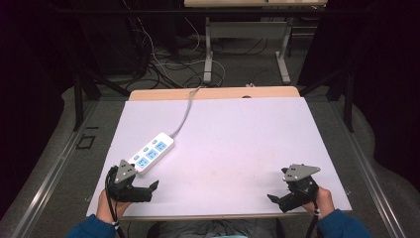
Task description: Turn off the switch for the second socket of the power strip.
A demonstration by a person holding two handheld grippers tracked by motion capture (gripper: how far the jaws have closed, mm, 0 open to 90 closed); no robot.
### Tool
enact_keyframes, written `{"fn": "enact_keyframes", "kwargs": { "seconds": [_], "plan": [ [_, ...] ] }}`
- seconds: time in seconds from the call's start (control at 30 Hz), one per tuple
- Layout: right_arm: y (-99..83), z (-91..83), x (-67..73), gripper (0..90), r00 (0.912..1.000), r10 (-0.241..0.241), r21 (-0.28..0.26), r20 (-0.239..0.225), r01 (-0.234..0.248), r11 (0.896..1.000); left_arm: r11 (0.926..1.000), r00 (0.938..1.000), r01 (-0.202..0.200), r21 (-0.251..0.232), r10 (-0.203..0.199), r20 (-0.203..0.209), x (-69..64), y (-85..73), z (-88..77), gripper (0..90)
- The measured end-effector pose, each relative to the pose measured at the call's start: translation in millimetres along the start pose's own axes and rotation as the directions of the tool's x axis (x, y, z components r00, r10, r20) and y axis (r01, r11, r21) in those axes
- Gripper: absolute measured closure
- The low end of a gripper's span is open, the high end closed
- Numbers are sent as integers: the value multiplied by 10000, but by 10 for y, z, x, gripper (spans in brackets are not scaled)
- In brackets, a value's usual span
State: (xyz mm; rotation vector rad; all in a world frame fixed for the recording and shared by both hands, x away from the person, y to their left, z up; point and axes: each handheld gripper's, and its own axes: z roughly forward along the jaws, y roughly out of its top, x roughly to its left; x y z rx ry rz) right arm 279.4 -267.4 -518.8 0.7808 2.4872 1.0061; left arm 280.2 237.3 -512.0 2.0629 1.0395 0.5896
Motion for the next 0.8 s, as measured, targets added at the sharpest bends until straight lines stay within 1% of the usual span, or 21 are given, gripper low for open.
{"fn": "enact_keyframes", "kwargs": {
  "seconds": [0.07,0.1,0.13,0.17,0.3,0.37,0.43,0.5,0.53,0.57,0.63,0.7,0.73,0.77,0.8],
  "plan": [
    [2,2,-1,11,10000,-12,43,-27,12,10000,10000,10000,-89,12,89,3,-6,-12,-5,0],
    [2,4,-1,10,10000,-12,35,-15,12,10000,10000,10000,-37,-19,37,26,-15,-19,-7,0],
    [1,7,2,11,10000,1,-8,48,-1,10000,10000,10000,-75,-19,75,15,-20,-23,-10,0],
    [2,5,0,10,10000,-15,22,-12,15,10000,9999,9999,-132,-21,132,-3,-22,-28,-12,0],
    [1,5,5,11,10000,46,57,-20,-46,10000,10000,10000,-76,-41,77,43,-39,-42,-18,0],
    [2,6,4,11,10000,3,30,16,-4,10000,9999,10000,-87,-58,87,32,-41,-48,-21,0],
    [2,7,4,11,10000,15,19,29,-15,10000,9999,9999,-103,35,103,61,-48,-56,-28,0],
    [3,8,-5,11,10000,-45,41,-1,45,10000,10000,9999,-96,-19,97,70,-54,-74,-32,0],
    [2,8,-6,11,10000,-56,42,-6,56,10000,9999,9999,-121,68,120,122,-54,-78,-42,0],
    [2,9,-8,11,10000,-65,45,-14,65,10000,9999,9998,-125,47,124,141,-55,-81,-41,0],
    [1,12,-5,11,10000,-17,22,12,17,10000,9999,9998,-113,15,113,146,-53,-79,-38,0],
    [-1,9,0,11,10000,29,90,-77,-28,10000,9998,9997,-190,27,190,148,-51,-78,-23,0],
    [0,7,-1,11,10000,3,68,-5,-3,10000,9998,9996,-166,118,163,217,-55,-76,-19,0],
    [3,3,-10,10,9999,-84,73,-60,84,9999,9997,9996,-221,118,219,177,-55,-77,-11,0],
    [-1,-1,-1,10,9999,67,63,-85,-67,10000,9996,9995,-243,164,240,218,-55,-77,-12,0]
  ]
}}
